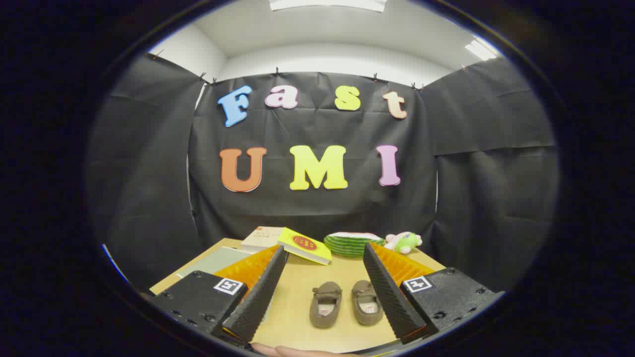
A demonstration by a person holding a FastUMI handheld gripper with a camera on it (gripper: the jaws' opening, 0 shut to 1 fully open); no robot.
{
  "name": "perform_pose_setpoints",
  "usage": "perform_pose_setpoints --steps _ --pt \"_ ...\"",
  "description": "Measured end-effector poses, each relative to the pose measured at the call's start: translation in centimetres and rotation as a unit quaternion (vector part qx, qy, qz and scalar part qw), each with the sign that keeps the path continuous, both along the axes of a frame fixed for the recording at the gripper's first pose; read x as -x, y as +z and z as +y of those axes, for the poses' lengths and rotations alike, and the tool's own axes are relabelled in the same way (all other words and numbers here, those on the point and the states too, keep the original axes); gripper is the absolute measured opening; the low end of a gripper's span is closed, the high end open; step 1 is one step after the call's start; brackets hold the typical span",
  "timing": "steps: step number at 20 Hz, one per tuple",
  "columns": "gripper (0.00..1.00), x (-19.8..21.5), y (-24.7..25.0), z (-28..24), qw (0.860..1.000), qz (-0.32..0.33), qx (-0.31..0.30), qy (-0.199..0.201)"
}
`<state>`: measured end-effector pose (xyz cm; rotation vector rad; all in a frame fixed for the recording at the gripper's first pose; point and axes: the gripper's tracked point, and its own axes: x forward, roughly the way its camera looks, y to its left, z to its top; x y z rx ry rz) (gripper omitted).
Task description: Open the storage box then place both shoes into the box .Put the left shoe in first, then the right shoe, with the right side of both shoes facing outward in a uniform manner.
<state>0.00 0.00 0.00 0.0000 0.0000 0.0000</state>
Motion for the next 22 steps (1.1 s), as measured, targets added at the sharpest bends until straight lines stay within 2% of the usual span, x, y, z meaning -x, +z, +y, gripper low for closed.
perform_pose_setpoints --steps 7,17,20,22 --pt "1.0 -0.1 -0.1 -0.1 1.0 -0.003 0.019 -0.011" --pt "1.0 -1.8 -1.6 -1.0 1.0 0.018 0.0 -0.013" --pt "1.0 -3.7 -3.1 -0.5 0.999 0.048 -0.019 -0.003" --pt "1.0 -5.4 -4.2 0.4 0.997 0.074 -0.034 0.017"
